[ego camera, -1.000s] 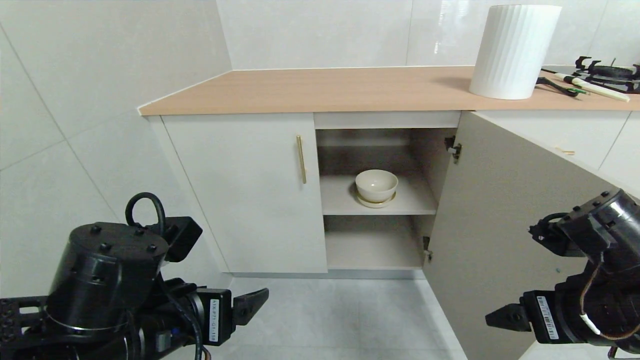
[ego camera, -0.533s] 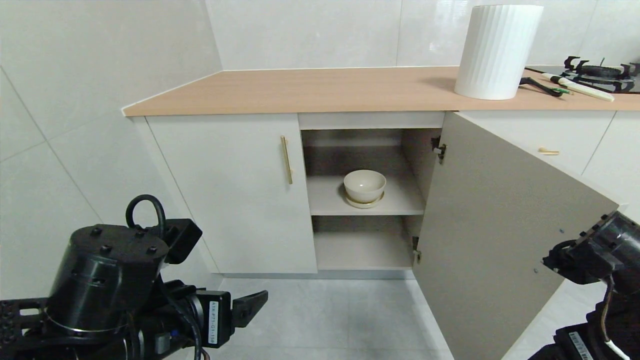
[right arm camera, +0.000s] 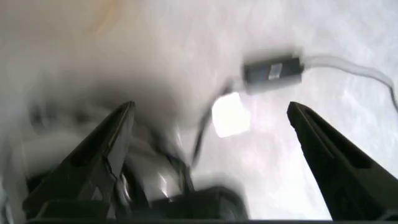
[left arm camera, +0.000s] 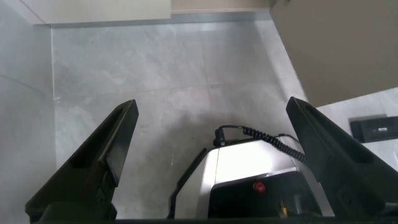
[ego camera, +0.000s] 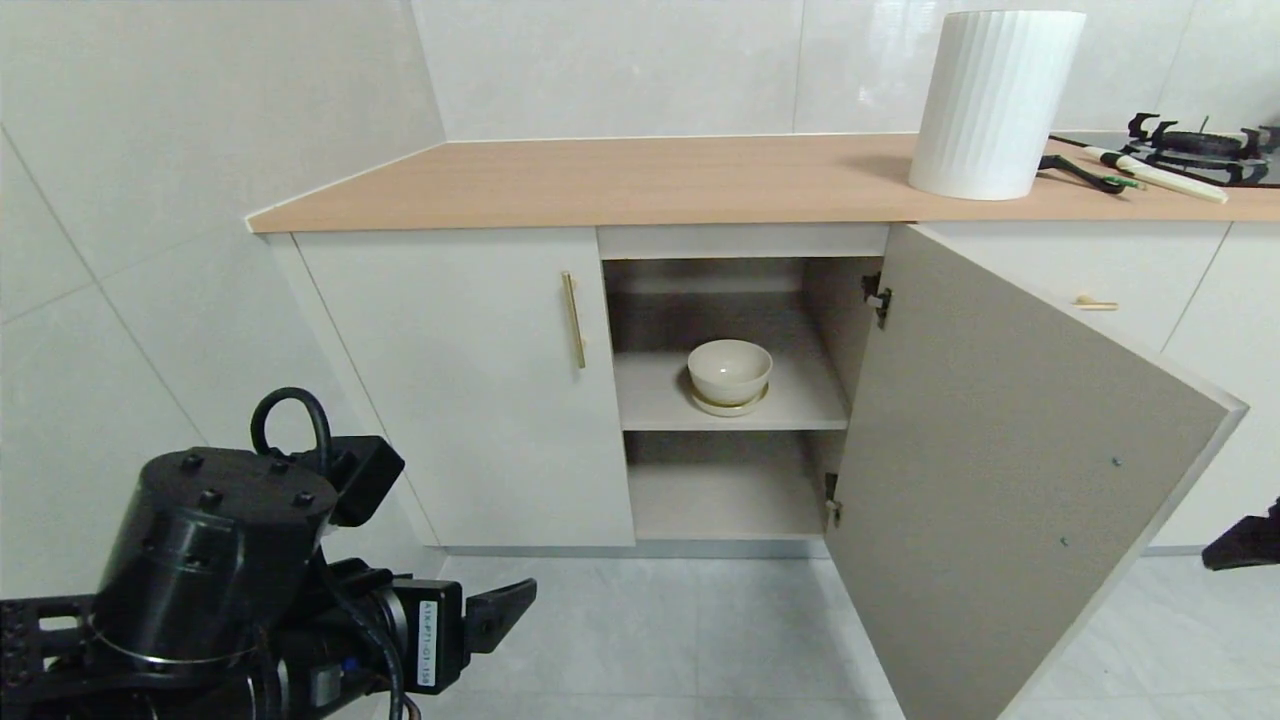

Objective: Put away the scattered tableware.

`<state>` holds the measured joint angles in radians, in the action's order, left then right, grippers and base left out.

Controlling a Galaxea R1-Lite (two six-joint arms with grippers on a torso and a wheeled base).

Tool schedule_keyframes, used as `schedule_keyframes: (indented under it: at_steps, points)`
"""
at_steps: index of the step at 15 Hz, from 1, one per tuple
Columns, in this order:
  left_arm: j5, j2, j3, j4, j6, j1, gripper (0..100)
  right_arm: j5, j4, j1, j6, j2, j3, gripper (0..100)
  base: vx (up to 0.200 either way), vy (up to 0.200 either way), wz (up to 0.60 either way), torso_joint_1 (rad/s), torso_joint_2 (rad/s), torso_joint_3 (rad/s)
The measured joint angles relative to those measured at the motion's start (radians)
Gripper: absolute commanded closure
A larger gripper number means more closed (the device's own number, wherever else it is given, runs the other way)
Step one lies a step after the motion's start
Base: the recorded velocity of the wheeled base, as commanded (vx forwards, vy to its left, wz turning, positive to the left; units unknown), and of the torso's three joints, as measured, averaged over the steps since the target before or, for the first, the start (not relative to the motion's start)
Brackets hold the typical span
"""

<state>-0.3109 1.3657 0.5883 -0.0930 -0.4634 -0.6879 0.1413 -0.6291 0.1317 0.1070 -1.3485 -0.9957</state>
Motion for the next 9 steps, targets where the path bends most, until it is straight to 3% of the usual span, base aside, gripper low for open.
schedule_keyframes:
  at_steps: [2,5,9]
  points:
    - [0.000,0.000,0.000,-0.001,-0.001,0.000,0,-0.050,0.039,0.088,-0.056,0.018,-0.021,0,0.000,0.000,0.00,0.000,0.00,0.000]
    - [0.000,-0.001,0.002,-0.002,-0.003,0.001,0,-0.077,0.067,0.116,-0.074,0.034,-0.025,0,0.000,0.000,0.00,0.000,0.00,0.000]
    - [0.000,-0.003,0.004,-0.002,-0.002,0.000,0,-0.079,0.351,0.117,0.013,-0.011,0.041,0,0.000,0.000,0.00,0.000,0.00,0.000]
